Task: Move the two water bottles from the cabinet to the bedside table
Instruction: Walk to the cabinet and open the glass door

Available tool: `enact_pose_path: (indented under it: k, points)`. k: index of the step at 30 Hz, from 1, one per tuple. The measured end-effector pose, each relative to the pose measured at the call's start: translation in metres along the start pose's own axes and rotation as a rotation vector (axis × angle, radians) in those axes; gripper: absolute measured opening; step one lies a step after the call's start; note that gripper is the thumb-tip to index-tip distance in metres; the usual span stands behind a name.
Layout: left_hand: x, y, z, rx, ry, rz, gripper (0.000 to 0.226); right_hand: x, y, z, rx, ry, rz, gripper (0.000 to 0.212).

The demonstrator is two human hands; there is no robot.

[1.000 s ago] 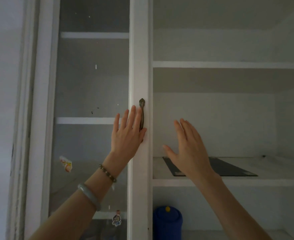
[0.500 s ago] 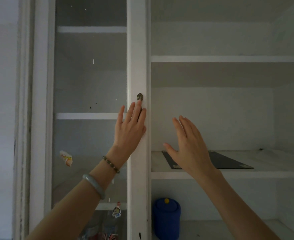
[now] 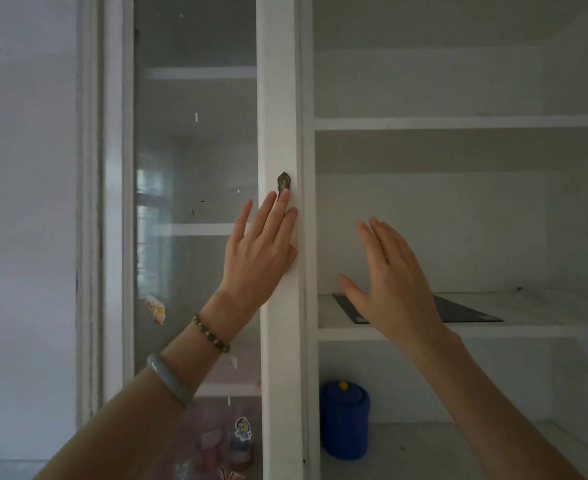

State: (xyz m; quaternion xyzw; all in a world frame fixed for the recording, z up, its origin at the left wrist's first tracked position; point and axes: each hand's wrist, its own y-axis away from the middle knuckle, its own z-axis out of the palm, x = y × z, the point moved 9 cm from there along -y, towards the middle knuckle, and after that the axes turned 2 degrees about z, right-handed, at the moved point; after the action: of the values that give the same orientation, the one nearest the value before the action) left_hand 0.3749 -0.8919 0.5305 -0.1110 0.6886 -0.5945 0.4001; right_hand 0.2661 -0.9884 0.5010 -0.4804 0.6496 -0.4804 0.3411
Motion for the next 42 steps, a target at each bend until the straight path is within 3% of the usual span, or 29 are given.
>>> enact_pose_path:
  k: [15, 26, 35, 42]
  points:
    - [-0.089, 0.044, -0.152, 0.040, 0.136, -0.172, 0.044, -0.128, 0.031, -0.051, -0.003, -0.139, -0.004, 0.074]
    - [-0.185, 0.089, -0.235, -0.004, 0.054, -0.259, 0.043, -0.234, 0.042, -0.071, -0.017, -0.233, -0.111, 0.072]
    - [-0.259, 0.127, -0.273, -0.154, 0.066, -0.370, 0.056, -0.299, 0.036, -0.059, -0.004, -0.351, -0.177, 0.068]
    - [-0.283, 0.141, -0.264, -0.340, -0.124, -0.341, 0.070, -0.328, 0.032, -0.035, -0.047, -0.422, -0.205, 0.070]
